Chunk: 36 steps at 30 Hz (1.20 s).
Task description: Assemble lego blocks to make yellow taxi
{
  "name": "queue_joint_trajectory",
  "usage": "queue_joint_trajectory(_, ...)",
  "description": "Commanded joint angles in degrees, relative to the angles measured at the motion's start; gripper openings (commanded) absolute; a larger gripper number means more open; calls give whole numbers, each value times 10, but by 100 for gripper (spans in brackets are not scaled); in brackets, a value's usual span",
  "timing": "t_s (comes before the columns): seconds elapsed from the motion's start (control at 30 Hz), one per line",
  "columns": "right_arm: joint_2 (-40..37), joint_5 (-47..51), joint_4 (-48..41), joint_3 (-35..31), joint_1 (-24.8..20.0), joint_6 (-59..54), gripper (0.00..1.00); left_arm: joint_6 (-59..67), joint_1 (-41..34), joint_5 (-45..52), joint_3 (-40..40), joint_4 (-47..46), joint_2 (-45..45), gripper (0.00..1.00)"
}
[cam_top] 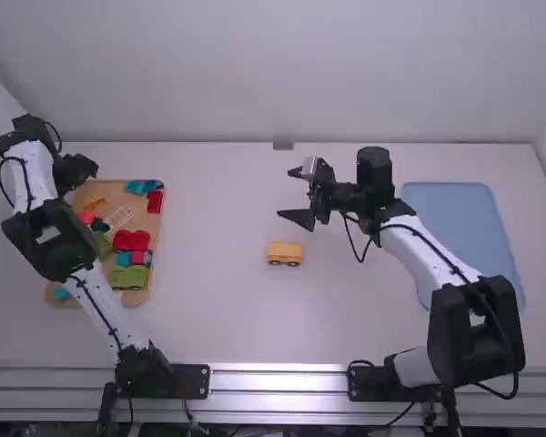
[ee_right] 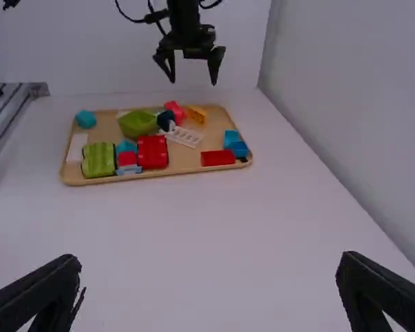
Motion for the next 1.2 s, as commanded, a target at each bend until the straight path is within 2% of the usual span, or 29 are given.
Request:
queue_joint_trajectory(0.0, -13, -3, -2, 16, 1, 12, 99, -34, -5, 1, -32, 33, 6, 99)
queue_joint_trajectory(0.17, -13, -3, 3, 16, 0, 34, 99, -34, -2, 13, -65, 76, 6, 99)
queue_joint_trajectory(0.3, -13, -3, 6, 16, 1, 34, 99, -6, 0, 89, -71, 97, 6, 99)
queue_joint_trajectory(0.5, -13, -3, 22, 16, 1, 59, 99, 38, 0, 103, -65, 91, 6, 99)
queue_joint_trajectory(0.53, -13, -3, 26, 16, 1, 64, 99, 37, 0, 101, -63, 86, 6, 99)
queue_joint_trajectory(0.7, -13, -3, 36, 16, 2, 94, 99, 23, -2, -30, -47, 43, 6, 99)
queue_joint_trajectory(0.87, -13, -3, 36, 16, 2, 94, 99, 29, 4, -18, -47, 40, 7, 99)
queue_joint_trajectory(1.0, -13, -2, 41, 16, 10, 93, 99, 25, -3, -57, -47, 47, 7, 99)
queue_joint_trajectory(1.17, -13, 9, 56, 16, 21, 92, 99, 33, -12, -59, -44, 56, 12, 99)
